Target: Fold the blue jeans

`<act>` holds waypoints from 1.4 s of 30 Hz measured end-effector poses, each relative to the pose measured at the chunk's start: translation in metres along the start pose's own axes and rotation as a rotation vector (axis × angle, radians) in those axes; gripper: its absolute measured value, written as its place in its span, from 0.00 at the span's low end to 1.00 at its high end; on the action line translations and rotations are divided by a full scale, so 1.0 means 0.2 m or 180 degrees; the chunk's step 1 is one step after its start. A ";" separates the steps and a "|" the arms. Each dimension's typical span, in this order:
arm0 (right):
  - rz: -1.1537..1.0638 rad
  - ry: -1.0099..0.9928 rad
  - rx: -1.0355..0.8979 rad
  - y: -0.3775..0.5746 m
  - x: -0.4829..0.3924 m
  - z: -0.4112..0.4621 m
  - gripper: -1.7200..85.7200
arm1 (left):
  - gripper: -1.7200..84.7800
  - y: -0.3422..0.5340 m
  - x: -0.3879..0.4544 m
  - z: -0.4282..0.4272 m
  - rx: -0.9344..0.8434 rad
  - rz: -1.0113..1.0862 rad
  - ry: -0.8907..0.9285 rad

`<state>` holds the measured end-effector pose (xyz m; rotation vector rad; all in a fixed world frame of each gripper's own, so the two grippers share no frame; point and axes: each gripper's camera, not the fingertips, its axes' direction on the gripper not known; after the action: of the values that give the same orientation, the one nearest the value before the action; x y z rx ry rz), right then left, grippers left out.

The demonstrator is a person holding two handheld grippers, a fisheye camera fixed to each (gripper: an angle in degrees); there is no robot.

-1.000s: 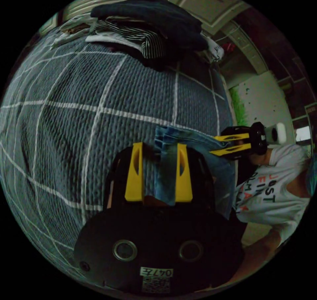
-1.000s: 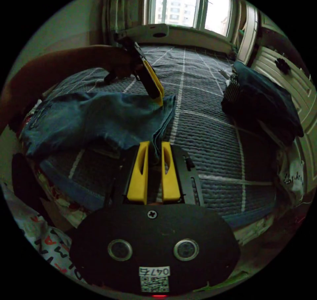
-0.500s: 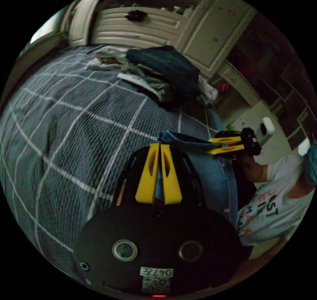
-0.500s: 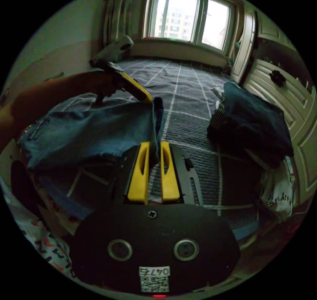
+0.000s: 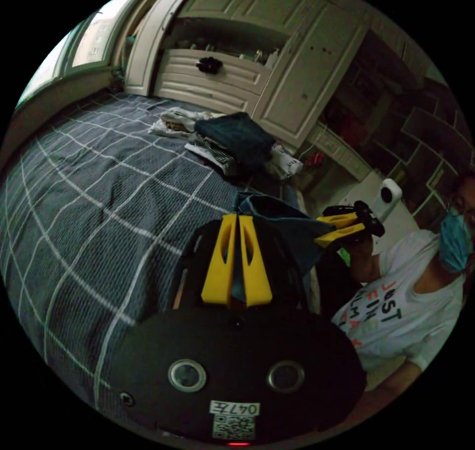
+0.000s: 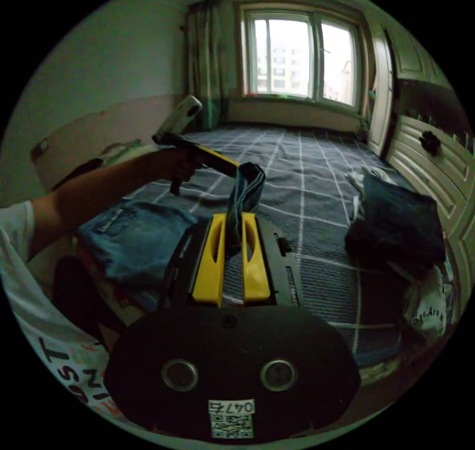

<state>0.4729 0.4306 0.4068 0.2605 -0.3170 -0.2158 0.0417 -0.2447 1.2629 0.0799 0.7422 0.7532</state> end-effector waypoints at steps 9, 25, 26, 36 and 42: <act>-0.0683 -0.0245 -0.0123 -0.12 -1.02 0.39 0.03 | 0.01 0.76 0.22 -0.60 -0.0777 -0.0540 -0.0972; -0.1232 -0.0712 -0.0568 -0.20 -1.84 1.04 0.10 | 0.02 1.72 0.46 -1.11 -0.1516 -0.1250 -0.2025; -0.1261 -0.0817 -0.0653 -0.21 -1.86 1.06 0.12 | 0.03 1.78 0.47 -1.16 -0.1531 -0.1324 -0.2140; -0.1204 -0.0645 0.0474 -0.40 -1.29 0.76 0.06 | 0.10 2.18 0.93 -1.62 -0.0601 -0.1480 -0.1661; -0.1961 -0.1044 -0.0298 -0.50 -1.25 1.23 0.02 | 0.04 2.38 1.14 -1.30 -0.0737 -0.1509 -0.2145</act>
<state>0.1413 0.3450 0.5347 0.2240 -0.5450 -0.8851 -0.2943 0.2047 1.0876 -0.0525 0.0173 0.3128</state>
